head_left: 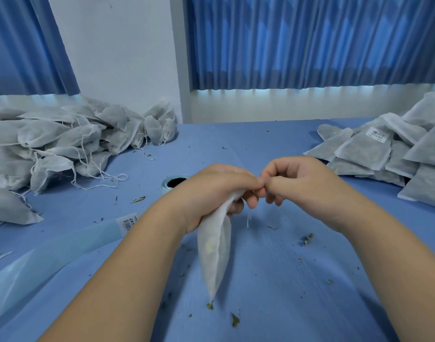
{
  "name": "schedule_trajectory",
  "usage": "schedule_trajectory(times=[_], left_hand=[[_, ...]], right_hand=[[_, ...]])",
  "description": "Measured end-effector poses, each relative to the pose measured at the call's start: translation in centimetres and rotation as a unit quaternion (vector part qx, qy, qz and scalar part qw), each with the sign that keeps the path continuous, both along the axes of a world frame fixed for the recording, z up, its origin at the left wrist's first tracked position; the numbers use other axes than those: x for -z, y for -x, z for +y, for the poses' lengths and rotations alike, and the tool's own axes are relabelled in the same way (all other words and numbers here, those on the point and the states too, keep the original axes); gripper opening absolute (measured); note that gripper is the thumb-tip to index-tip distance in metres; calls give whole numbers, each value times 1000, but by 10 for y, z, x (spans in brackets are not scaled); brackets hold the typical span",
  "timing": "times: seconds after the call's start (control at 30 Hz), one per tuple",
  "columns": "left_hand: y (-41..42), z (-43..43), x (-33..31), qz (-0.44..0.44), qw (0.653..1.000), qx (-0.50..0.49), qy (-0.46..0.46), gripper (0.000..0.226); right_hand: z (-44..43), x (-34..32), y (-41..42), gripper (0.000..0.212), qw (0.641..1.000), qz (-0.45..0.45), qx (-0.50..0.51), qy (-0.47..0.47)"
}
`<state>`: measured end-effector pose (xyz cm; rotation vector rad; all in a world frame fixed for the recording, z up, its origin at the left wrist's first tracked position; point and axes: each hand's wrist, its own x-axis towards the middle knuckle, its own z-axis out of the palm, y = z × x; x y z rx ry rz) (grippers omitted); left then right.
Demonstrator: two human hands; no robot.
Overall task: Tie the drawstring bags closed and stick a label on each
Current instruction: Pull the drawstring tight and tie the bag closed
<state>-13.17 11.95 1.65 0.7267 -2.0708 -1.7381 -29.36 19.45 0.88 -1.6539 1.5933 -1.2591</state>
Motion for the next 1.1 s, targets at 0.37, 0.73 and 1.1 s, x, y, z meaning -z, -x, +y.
schedule_trajectory(times=[0.37,0.73,1.1], left_hand=[[-1,-1,4,-132,931,-80,330,23],[-1,-3,7,-37,977,-91,187,14],[1,-7,13,-35,972,-152,174,10]], right_hand=[[-2,10,-6,10,997,73,16,11],[-1,10,-2,11,998,68,8,-5],[-3,12,3,7,996,80,33,-12]])
